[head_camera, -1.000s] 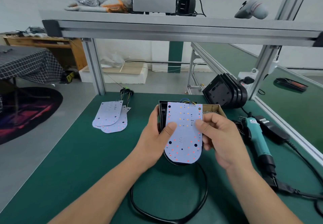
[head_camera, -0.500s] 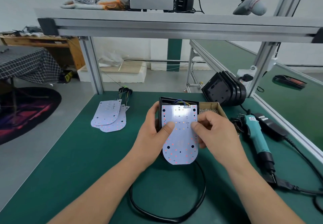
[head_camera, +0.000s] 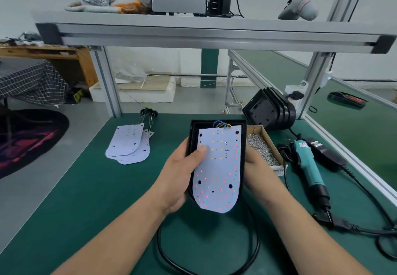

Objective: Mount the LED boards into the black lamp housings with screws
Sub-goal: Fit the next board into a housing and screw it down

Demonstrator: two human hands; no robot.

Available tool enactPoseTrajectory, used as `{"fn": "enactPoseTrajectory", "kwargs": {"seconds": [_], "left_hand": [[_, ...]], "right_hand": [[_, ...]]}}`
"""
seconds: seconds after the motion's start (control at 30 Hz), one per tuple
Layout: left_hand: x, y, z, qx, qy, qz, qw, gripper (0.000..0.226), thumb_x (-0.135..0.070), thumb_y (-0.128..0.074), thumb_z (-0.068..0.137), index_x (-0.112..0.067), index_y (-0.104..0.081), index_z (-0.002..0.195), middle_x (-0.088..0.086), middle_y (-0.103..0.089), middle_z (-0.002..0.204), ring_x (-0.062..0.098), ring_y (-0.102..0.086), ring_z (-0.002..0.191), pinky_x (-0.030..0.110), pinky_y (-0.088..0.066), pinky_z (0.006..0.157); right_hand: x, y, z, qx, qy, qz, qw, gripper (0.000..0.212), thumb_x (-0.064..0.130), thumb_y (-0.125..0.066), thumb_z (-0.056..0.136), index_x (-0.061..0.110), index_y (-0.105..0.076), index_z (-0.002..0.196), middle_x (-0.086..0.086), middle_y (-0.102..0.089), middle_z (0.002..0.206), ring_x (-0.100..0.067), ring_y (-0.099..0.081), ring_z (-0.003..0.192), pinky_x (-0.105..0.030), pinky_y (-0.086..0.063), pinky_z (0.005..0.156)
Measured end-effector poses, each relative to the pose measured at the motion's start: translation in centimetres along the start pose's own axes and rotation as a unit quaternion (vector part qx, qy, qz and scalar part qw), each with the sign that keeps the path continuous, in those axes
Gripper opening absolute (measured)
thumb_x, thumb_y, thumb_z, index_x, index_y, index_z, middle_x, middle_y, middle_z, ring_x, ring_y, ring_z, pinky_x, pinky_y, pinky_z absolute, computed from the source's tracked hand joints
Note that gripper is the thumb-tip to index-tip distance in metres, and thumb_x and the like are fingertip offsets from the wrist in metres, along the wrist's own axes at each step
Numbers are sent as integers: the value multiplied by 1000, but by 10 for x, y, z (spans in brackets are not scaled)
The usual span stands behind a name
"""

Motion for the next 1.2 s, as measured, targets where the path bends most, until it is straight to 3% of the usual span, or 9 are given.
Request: {"fn": "enactPoseTrajectory", "kwargs": {"seconds": [0.07,0.2,0.33,0.43,0.63,0.7,0.8,1.0,1.2], "left_hand": [[0,0,0,-4,3,-12,1000,35,-33,-62,99,-23,-67,132,11,-72,134,38,-69,123,59,-57,101],[-4,6,0,-23,5,-24,999,26,-34,-62,100,-24,-74,121,12,-76,126,32,-75,107,43,-62,82],[-4,10,-1,-37,-6,-20,999,26,-35,-67,101,-22,-74,122,11,-76,123,29,-75,102,42,-62,79],[-2,4,-1,-15,-13,-8,1000,31,-30,-75,93,-22,-73,123,13,-76,124,31,-75,104,46,-63,82],[-9,17,1,-83,-51,11,995,40,-27,-82,85,-21,-70,123,8,-78,120,33,-76,106,45,-64,83],[-15,29,2,-131,-74,38,988,43,-29,-82,83,-22,-68,123,4,-79,118,32,-76,108,48,-64,87],[-19,40,3,-177,-95,84,976,42,-25,-82,88,-24,-66,127,-3,-79,115,24,-76,106,49,-63,90],[-16,46,5,-194,-109,114,968,33,-18,-78,94,-29,-65,122,-12,-79,108,12,-77,97,25,-62,73],[-19,47,4,-216,-122,141,958,42,-21,-80,92,-28,-62,130,-17,-77,109,5,-75,96,16,-57,70]], "right_hand": [[-9,-12,-2,38,-24,-45,998,50,10,-59,85,51,-76,107,17,-79,110,3,-73,99,-16,-56,79],[-11,-13,5,-1,-17,-60,998,36,9,-56,88,30,-75,109,15,-79,106,5,-71,96,-15,-54,79],[-13,-8,11,-44,-18,-149,988,29,25,-50,78,48,-67,76,28,-70,73,10,-57,64,-10,-44,61],[-27,4,12,-102,-62,-82,990,14,35,-42,75,35,-55,71,33,-61,57,3,-52,60,-19,-43,60],[-12,7,14,-103,12,-160,982,18,22,-63,94,29,-71,109,7,-71,103,-14,-66,99,-33,-52,84],[-8,18,13,-155,6,-73,985,9,23,-62,101,25,-70,100,7,-74,92,-11,-66,78,-29,-50,69],[-9,18,8,-129,-19,31,991,35,50,-65,92,17,-63,84,-3,-66,71,-14,-48,54,-21,-37,47],[-7,10,0,-82,-14,-101,991,8,37,-70,87,29,-68,85,5,-66,70,-12,-52,59,-32,-45,55],[-16,12,1,-79,-66,-127,987,13,25,-79,93,26,-67,90,-3,-73,77,-13,-62,58,-33,-46,51]]}}
Point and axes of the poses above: each hand's wrist, its own z-axis towards the middle knuckle, its own y-axis out of the back of the hand, x = y × z, the point moved 8 cm from there along z, towards the middle knuckle
